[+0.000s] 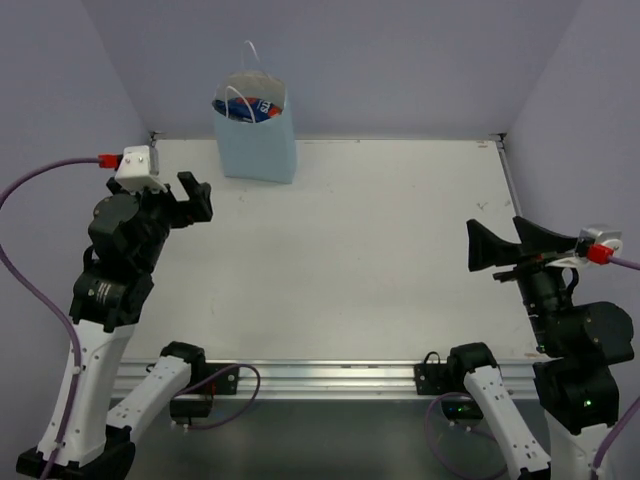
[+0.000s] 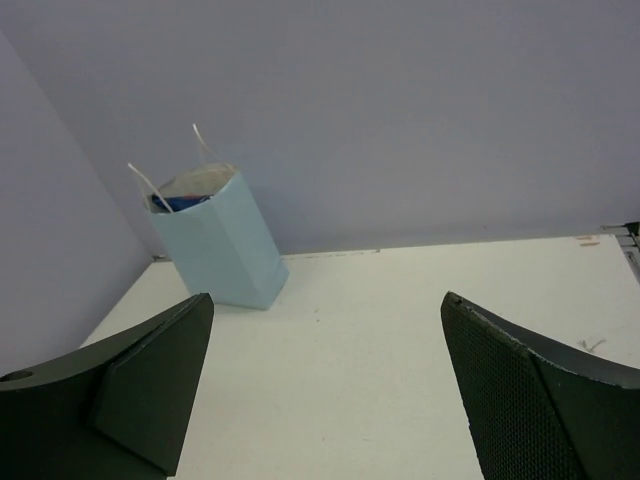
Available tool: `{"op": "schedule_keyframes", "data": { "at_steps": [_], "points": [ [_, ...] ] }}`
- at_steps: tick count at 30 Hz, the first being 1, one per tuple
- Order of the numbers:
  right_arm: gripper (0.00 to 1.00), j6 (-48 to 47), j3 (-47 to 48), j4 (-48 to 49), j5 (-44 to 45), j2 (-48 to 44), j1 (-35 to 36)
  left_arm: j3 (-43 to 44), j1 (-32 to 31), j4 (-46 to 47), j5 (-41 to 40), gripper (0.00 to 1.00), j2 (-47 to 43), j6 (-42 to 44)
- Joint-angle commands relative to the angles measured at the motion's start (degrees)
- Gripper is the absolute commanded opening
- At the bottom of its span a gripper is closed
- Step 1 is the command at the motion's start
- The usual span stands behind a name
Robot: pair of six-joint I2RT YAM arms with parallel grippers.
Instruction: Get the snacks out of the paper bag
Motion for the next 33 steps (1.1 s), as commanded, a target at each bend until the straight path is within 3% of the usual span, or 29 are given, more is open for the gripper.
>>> {"op": "schedule_keyframes", "data": {
  "at_steps": [1, 4, 10, 15, 21, 25, 33],
  "points": [
    [0.99, 2.53, -0.06, 0.91, -4.06, 2.40, 0.07, 1.05, -0.24, 4.75, 3.80, 1.00, 4.67, -0.06],
    [0.99, 3.76, -2.35, 2.92, -7.75, 3.98, -0.02, 4.21, -0.32, 7.21, 4.68, 1.00, 11.95, 0.55],
    [0.99, 6.40, -8.32, 8.91, -13.48, 7.50, 0.07, 19.23, -0.32, 12.30, 4.42, 1.00, 30.41, 3.71],
    [0.99, 8.07, -8.86, 8.65, -17.51, 13.30, 0.07, 28.36, -0.32, 23.20, 1.00, 1.00, 44.01, 5.65],
    [0.99, 9.04, -8.85, 7.94, -21.30, 17.00, 0.07, 38.84, -0.32, 25.24, -2.26, 1.00, 58.09, 1.53],
    [0.99, 9.65, -10.61, 8.73, -22.09, 16.91, 0.07, 41.13, -0.32, 25.41, -0.69, 0.96, 61.19, -4.62],
    [0.99, 9.66, -12.02, 9.26, -21.39, 16.65, 0.07, 39.11, -0.50, 29.45, 4.06, 0.70, 61.63, -13.77]
  ]
}}
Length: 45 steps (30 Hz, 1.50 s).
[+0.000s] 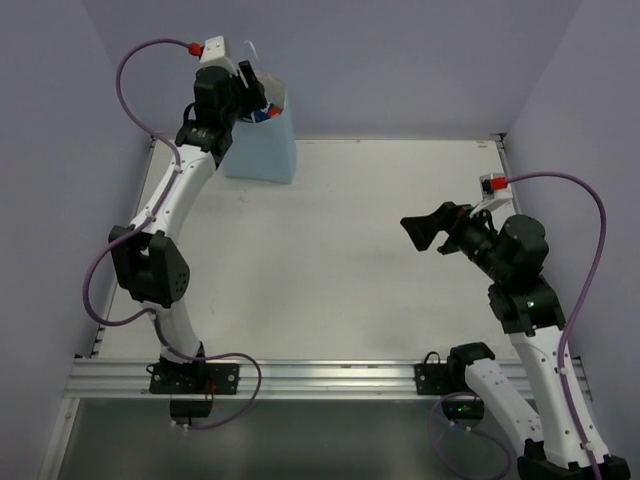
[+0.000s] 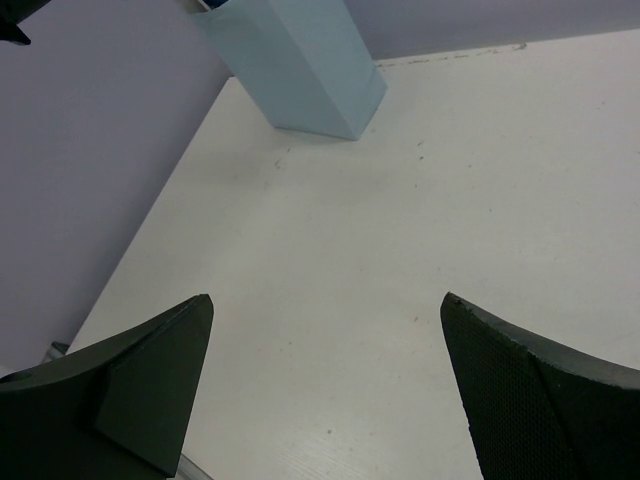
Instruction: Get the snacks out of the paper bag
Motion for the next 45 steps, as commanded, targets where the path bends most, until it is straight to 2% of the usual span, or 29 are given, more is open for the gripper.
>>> {"op": "schedule_keyframes", "data": {
  "at_steps": [1, 3, 6, 7, 10, 13, 22, 27, 34, 37, 42, 45],
  "points": [
    [0.99, 0.61, -0.30, 2.36, -0.82, -0.57, -0.02, 1.37, -0.43, 4.93, 2.73, 0.64, -1.07, -5.75],
    [0.99, 0.61, -0.22, 2.27, -0.82, -0.75, 0.07, 0.58, -0.43, 4.32, 3.17, 0.57, -1.77, -6.63],
    [0.99, 0.61, -0.48, 2.35, -0.82, -1.36, -0.02, -1.61, -0.52, 4.23, 3.26, 0.38, -3.35, -7.34],
    [0.99, 0.69, -0.66, 2.44, -0.73, -1.45, 0.07, -1.88, -0.52, 3.62, 3.35, 0.26, -3.71, -7.51],
    [0.99, 0.70, -0.75, 2.18, -0.99, -1.98, 0.07, -3.20, -0.52, 2.30, 4.40, 0.07, -5.81, -8.13],
    [0.99, 0.61, -0.66, 1.83, -1.00, -2.59, -0.02, -4.87, -0.52, 1.24, 5.89, 0.00, -8.80, -8.74],
    [0.99, -0.71, -1.19, 2.00, -0.12, -4.61, 0.07, -9.44, -0.43, -6.67, 9.75, 0.00, -20.66, -8.92],
    [0.99, -1.15, -1.10, 2.53, -2.48, -4.62, 0.07, -18.03, -0.35, -10.00, 11.26, 0.00, -30.59, -8.48],
    [0.99, -1.15, 0.31, 5.16, -6.88, -1.81, 0.50, -29.03, -0.43, -19.67, 14.07, 0.00, -44.04, -6.90],
    [0.99, -1.15, 3.02, 5.52, -6.89, 1.17, 3.31, -32.37, -0.43, -23.35, 14.34, 0.00, -49.84, -6.37],
    [0.99, -3.69, 10.31, 2.63, 2.77, 9.69, 17.27, -37.74, -0.43, -27.59, 13.64, 0.01, -56.88, -6.19],
    [0.99, -3.70, 14.98, 2.44, 10.14, 16.81, 25.54, -40.11, -0.43, -28.12, 13.29, 0.07, -59.25, -6.55]
  ]
}}
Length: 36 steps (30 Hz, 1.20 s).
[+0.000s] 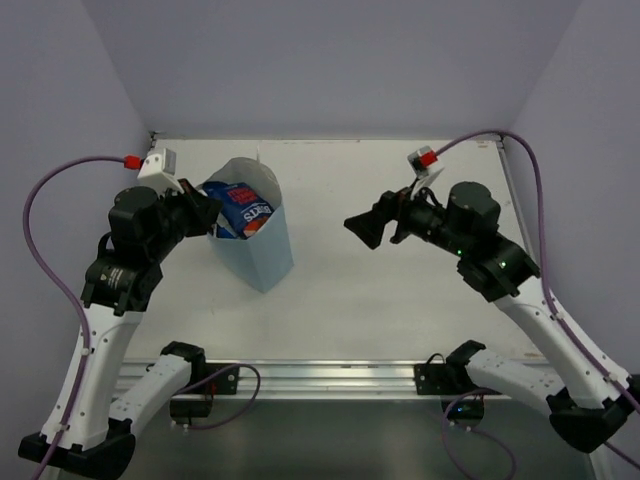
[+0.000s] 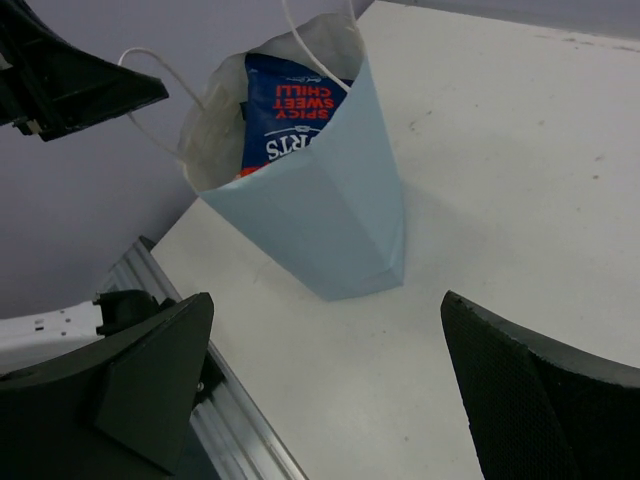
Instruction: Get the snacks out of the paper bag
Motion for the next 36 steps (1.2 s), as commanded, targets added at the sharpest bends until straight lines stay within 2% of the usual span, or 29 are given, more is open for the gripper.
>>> {"op": "schedule_keyframes", "data": {
  "at_steps": [1, 3, 4, 5, 6, 8, 9, 11, 12, 15, 18, 23, 29, 33, 36],
  "points": [
    [0.99, -0.97, 6.45, 1.19, 10.48, 7.54, 7.17, -1.76, -0.39, -0.90, 0.39, 0.09, -1.84, 0.36],
    [0.99, -1.23, 9.80, 0.86, 14.61, 11.77, 11.39, -1.94, -0.39, -1.35, -0.49, 0.17, -2.28, 0.54],
    [0.99, -1.05, 14.60, -1.41, 16.46, 14.23, 12.62, -1.94, -0.39, -1.78, -1.28, 0.20, -2.37, 0.71],
    [0.99, -1.31, 17.26, -2.74, 17.79, 19.48, 14.46, -1.94, -0.39, -2.05, -1.72, 0.23, -2.54, 0.80],
    [0.99, -1.49, 19.98, -4.23, 19.71, 22.14, 15.09, -1.94, -0.48, -2.31, -2.68, 0.34, -2.63, 0.89],
    [0.99, -1.58, 27.28, -8.02, 21.40, 29.44, 16.67, -1.85, -0.39, -3.19, -3.56, 0.43, -2.90, 1.41],
    [0.99, -1.23, 30.44, -8.55, 22.79, 31.29, 17.02, -1.76, -0.39, -3.89, -4.18, 0.54, -2.90, 1.68],
    [0.99, -0.79, 32.74, -8.20, 24.65, 35.94, 17.73, -1.50, -0.39, -4.86, -5.84, 0.68, -3.07, 1.85],
    [0.99, -0.79, 33.89, -8.11, 25.09, 37.53, 17.82, -1.32, -0.39, -5.30, -6.81, 0.81, -3.07, 1.94],
    [0.91, -0.52, 39.33, -9.78, 26.41, 43.93, 17.91, -0.88, -0.39, -7.32, -8.66, 0.99, -3.51, 2.21],
    [0.87, -0.87, 42.77, -9.35, 27.12, 48.52, 17.91, -0.71, -0.39, -8.99, -10.42, 1.00, -4.13, 2.56],
    [0.70, -1.05, 44.88, -6.36, 26.68, 52.31, 17.91, -0.44, -0.39, -9.96, -12.27, 1.00, -4.92, 3.26],
    [0.53, -1.93, 50.85, -7.50, 27.91, 58.90, 17.91, -0.70, -0.39, -10.14, -14.11, 1.00, -5.18, 4.23],
    [0.34, -2.72, 52.53, -8.28, 27.99, 60.93, 17.91, -1.23, -0.39, -10.23, -14.99, 1.00, -5.18, 4.67],
    [0.27, -3.68, 53.06, -9.17, 27.99, 61.72, 17.91, -1.23, -0.39, -10.05, -15.08, 1.00, -4.92, 5.54]
  ]
}}
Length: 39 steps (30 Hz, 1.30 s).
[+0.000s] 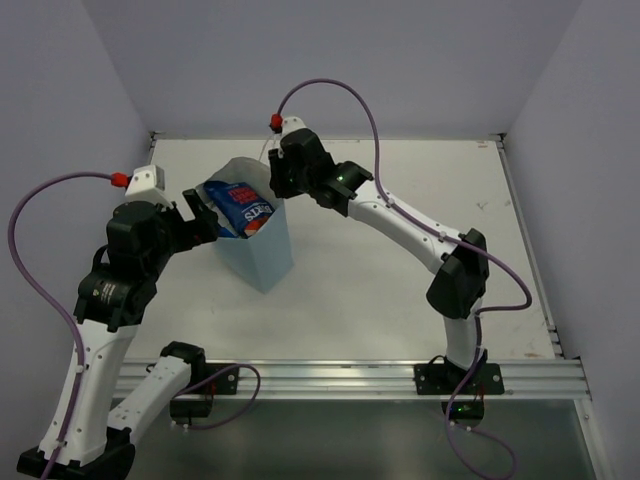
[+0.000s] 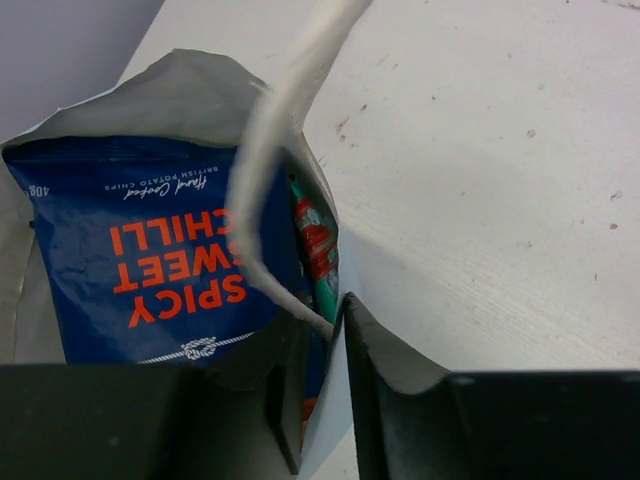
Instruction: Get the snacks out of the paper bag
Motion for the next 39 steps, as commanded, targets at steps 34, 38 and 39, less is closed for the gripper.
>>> {"op": "schedule_keyframes", "data": {
  "at_steps": [34, 38, 39],
  "points": [
    [0.00, -19.26, -24.52, 5.77, 27.45, -35.03, -7.77, 15.15, -16.79, 12.54, 17.15, 0.95, 21.16, -10.68],
    [0.00, -18.91, -28.56, 7.87, 33.07, -37.92, -7.77, 16.02, -26.30, 16.24, 11.71, 0.93, 26.09, -13.50],
    [0.00, -18.91, -31.35, 9.97, 33.60, -38.89, -7.77, 16.29, -27.80, 17.11, 9.61, 0.93, 27.15, -14.38]
  ]
}}
